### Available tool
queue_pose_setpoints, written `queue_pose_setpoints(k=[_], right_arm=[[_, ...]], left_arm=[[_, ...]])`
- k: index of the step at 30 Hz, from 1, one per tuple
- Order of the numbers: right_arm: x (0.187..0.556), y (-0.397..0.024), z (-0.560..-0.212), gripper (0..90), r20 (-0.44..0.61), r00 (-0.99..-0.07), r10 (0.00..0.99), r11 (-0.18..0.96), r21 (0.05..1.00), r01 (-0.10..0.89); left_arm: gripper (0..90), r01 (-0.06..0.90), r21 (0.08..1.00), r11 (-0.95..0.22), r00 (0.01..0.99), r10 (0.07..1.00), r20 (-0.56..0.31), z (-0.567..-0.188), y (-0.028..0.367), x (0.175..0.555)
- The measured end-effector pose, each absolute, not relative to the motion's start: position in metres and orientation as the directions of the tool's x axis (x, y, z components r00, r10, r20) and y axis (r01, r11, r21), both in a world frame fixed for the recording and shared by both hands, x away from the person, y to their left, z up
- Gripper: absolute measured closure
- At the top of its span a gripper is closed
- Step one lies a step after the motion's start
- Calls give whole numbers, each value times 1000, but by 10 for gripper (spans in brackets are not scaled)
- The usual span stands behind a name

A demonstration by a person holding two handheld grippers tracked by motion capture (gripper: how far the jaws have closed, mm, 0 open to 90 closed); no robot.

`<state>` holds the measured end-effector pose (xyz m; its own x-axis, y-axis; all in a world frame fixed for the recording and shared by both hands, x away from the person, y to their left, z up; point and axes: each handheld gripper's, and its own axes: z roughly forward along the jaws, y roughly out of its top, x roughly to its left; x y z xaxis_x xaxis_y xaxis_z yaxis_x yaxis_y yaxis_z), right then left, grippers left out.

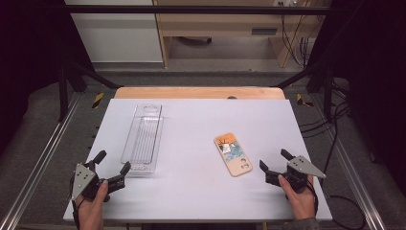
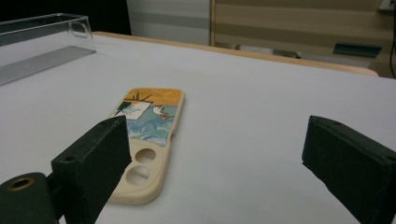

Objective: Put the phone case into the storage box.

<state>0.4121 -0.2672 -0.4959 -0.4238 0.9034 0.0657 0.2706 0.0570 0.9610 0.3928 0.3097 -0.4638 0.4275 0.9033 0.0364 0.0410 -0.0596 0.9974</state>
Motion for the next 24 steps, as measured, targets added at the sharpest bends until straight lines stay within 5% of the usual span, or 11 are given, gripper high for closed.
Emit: queue_pose_setpoints(k=[11,24], right_arm=[[424,-256,-485,65,41,-491,870,199,881,428],[450,-253,-450,126,-42,-524,851,343,800,493]], left_arm=[[36,45,997,-57,433,901,32,-464,310,392],[36,51,996,-69,448,893,39,-465,306,393]])
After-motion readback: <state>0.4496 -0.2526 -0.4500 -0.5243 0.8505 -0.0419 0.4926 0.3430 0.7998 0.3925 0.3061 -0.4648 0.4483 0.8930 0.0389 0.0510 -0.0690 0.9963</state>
